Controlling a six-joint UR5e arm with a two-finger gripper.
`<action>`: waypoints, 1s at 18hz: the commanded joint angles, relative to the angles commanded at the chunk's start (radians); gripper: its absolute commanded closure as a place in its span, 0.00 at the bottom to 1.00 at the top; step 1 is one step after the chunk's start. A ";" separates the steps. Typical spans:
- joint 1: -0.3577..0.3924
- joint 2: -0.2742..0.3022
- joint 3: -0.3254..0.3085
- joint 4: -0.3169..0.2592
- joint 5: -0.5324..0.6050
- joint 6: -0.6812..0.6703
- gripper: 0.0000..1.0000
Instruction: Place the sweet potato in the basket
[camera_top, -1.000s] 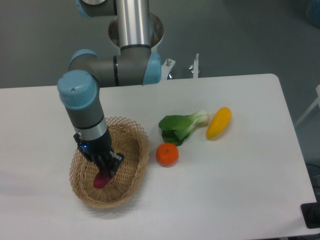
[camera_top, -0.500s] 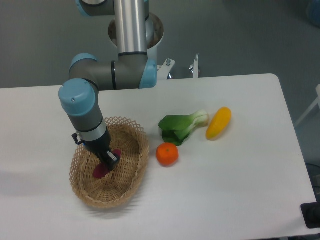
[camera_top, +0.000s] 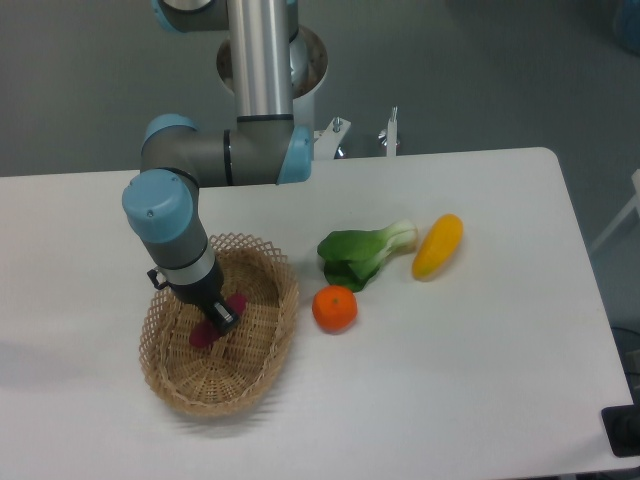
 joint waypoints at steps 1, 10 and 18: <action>0.000 0.002 0.002 0.000 0.002 -0.003 0.29; 0.002 0.041 0.041 -0.006 0.002 -0.072 0.00; 0.162 0.109 0.163 -0.024 -0.002 -0.054 0.00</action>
